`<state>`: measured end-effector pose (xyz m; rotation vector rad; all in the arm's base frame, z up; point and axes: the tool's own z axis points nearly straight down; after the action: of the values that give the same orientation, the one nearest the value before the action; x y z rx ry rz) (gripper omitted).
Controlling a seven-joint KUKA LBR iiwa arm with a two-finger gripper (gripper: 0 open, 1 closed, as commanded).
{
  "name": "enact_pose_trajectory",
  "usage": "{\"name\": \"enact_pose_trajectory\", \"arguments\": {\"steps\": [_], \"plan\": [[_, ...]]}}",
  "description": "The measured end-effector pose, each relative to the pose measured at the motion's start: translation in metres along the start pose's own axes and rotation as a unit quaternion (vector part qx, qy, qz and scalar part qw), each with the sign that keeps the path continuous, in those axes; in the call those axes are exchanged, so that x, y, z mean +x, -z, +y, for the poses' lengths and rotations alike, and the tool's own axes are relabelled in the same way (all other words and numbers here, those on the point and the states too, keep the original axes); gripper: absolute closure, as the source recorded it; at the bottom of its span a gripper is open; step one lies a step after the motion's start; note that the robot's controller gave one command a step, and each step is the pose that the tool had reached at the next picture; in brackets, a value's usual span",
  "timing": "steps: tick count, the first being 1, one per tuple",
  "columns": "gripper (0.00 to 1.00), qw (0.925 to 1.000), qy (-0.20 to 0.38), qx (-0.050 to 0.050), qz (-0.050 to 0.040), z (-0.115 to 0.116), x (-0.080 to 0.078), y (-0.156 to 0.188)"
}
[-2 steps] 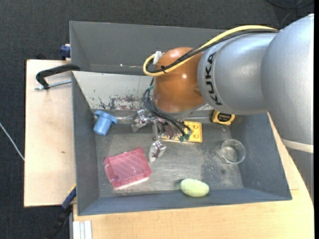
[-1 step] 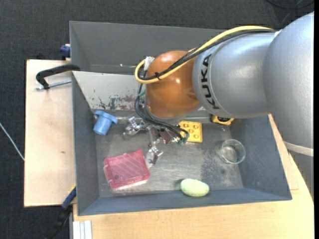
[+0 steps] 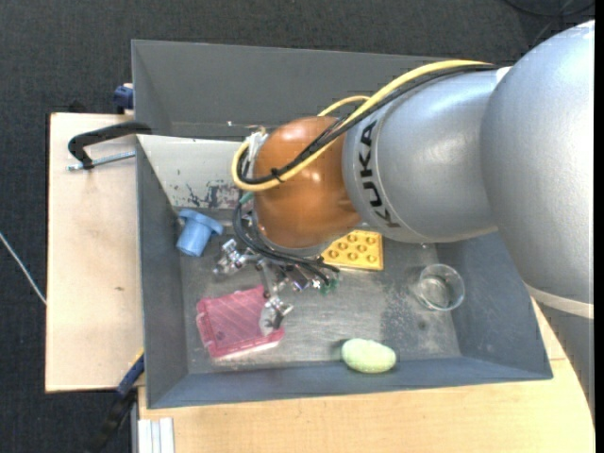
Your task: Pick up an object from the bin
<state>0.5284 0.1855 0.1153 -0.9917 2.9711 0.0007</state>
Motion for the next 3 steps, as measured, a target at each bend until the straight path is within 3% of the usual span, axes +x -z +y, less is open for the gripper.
{"name": "enact_pose_trajectory", "arguments": {"steps": [1,3], "plan": [[1.00,0.9829,0.184,0.006,-0.0027,0.0347,-0.0248,-0.0183],[1.00,0.9829,0.184,0.005,-0.0036,0.0349,-0.0249,-0.0187]]}}
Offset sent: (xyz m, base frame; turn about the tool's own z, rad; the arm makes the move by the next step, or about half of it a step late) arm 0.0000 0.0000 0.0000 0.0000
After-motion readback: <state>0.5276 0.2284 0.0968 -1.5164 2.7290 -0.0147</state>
